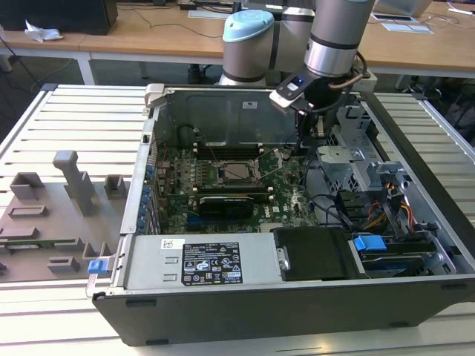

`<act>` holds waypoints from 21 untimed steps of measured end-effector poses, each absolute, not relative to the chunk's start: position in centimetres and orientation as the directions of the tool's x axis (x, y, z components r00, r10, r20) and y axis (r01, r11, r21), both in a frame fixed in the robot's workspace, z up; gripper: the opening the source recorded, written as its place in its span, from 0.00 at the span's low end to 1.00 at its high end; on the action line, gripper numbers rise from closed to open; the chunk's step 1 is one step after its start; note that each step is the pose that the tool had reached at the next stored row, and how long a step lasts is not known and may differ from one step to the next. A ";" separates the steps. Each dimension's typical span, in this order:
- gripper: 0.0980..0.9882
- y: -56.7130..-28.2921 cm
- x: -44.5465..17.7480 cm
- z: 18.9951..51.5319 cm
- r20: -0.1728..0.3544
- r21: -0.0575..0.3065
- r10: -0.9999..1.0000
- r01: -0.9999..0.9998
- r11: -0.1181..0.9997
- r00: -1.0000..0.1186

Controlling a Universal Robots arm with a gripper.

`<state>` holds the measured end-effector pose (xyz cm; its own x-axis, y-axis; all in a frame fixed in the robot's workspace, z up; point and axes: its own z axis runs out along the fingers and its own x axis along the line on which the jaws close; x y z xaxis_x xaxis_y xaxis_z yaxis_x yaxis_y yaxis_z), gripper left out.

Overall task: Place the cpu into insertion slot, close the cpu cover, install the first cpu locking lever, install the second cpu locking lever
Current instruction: 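Close the cpu cover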

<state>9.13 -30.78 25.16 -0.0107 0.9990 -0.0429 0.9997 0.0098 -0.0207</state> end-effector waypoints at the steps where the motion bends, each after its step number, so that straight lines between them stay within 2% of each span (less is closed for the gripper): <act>1: 0.01 -30.8 9.1 25.0 -0.043 -0.021 0.999 1.000 0.010 -0.011; 21: 0.01 -30.8 6.7 23.9 -0.043 -0.021 0.999 1.000 0.010 -0.011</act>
